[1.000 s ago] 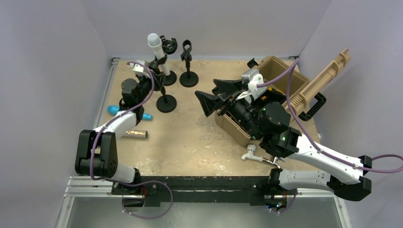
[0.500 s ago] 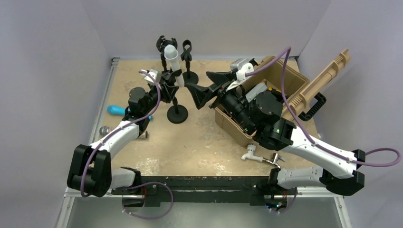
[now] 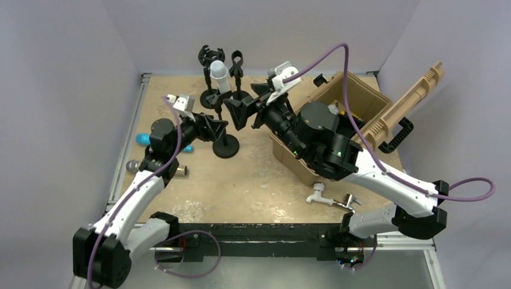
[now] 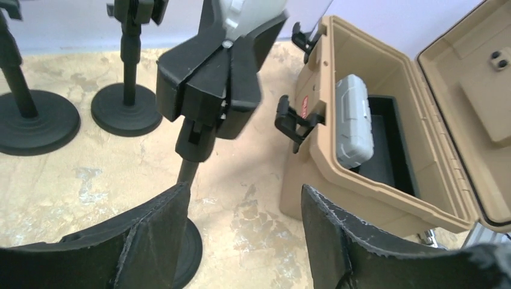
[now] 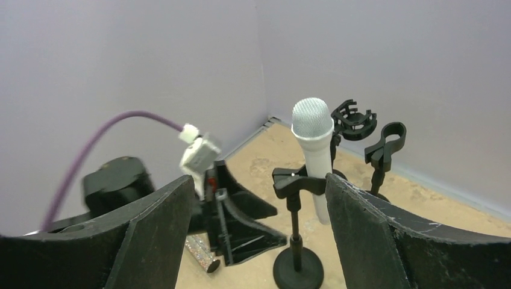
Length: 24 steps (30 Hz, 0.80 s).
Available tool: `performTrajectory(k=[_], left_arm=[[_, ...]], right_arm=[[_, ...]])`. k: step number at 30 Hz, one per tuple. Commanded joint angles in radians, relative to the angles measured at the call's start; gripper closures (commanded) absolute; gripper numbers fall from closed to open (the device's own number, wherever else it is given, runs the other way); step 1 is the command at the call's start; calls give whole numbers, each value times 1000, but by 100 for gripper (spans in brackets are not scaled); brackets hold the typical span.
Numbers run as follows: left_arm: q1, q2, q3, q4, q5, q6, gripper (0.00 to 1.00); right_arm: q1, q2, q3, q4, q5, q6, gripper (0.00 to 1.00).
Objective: Remove the microphone from the stand
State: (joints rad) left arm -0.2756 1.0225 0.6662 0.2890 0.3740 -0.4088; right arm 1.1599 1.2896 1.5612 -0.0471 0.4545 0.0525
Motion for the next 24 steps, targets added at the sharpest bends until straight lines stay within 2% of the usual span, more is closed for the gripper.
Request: performTrajectory(k=[1, 6, 11, 15, 20, 24], left_arm=[[1, -164, 26, -188, -23, 42, 33], [30, -249, 72, -236, -74, 64, 20], [39, -160, 166, -206, -64, 131, 8], [41, -98, 203, -141, -66, 209, 9], [45, -48, 232, -108, 29, 259, 18], [51, -95, 157, -50, 36, 256, 19]], right_arm=[[-2, 73, 117, -50, 33, -42, 22], [-2, 186, 243, -111, 103, -48, 22], [-23, 283, 348, -151, 113, -41, 20], [-69, 357, 431, -193, 61, -25, 20], [-113, 423, 513, -209, 28, -19, 21], [-126, 468, 565, -227, 16, -22, 21]])
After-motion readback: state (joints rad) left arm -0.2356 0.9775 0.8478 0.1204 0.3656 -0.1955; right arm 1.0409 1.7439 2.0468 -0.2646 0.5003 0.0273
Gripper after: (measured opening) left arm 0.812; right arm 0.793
